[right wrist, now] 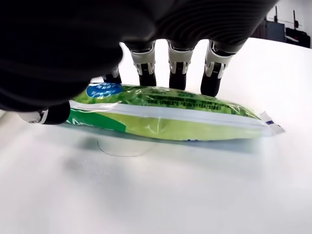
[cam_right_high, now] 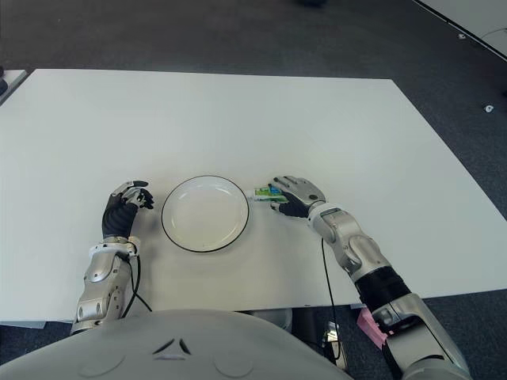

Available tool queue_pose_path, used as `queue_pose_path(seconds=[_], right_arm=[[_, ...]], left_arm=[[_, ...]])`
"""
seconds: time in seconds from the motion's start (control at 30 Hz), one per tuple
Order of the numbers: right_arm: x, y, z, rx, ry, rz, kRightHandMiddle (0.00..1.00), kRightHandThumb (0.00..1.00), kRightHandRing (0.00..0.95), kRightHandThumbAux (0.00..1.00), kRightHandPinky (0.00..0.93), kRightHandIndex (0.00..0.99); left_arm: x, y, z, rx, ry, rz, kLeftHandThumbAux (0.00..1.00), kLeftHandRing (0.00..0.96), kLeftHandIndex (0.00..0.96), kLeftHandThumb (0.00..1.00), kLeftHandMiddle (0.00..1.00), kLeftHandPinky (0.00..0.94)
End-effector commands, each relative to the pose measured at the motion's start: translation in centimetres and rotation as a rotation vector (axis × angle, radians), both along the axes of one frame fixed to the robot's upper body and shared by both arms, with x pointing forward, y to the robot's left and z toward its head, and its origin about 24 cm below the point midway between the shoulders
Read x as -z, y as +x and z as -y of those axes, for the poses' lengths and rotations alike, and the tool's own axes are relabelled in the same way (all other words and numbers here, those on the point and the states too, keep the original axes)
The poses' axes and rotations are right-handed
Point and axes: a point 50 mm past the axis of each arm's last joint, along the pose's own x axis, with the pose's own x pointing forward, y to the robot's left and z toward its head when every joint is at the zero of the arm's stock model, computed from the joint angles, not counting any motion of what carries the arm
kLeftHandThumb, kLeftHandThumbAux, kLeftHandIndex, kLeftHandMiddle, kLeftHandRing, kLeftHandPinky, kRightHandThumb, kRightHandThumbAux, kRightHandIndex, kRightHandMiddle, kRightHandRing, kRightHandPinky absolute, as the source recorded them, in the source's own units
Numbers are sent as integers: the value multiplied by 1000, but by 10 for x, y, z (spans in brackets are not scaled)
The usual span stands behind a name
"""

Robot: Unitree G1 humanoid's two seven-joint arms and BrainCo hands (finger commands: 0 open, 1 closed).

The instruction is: Put the toothpaste on the table into the plate.

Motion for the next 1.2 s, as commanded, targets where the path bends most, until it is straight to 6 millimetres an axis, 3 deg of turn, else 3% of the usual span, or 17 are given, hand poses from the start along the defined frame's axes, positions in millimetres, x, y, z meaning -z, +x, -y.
queue_pose_path(seconds=[0.03, 0.23, 0.57, 1.2], right_arm=[[38, -13, 3, 44, -67, -134, 0, 617, 0, 125, 0, 0], [57, 0, 6, 132, -54, -75, 0, 622, 0, 139, 0, 0], [80, 1, 18, 234, -53, 16, 0, 631, 0, 159, 0, 0], [85, 8, 26, 272, -68, 20, 0, 645, 0, 146, 0, 0]], left_arm=[[10, -8, 1, 10, -7, -60, 720, 602, 435, 706, 613, 585], [11, -9, 1, -19, -19, -69, 719, 599, 435, 707, 612, 582], [9, -10, 1, -22, -7, -66, 720, 601, 435, 706, 614, 583], [10, -10, -1, 2, -12, -58, 721, 594, 433, 704, 608, 577]])
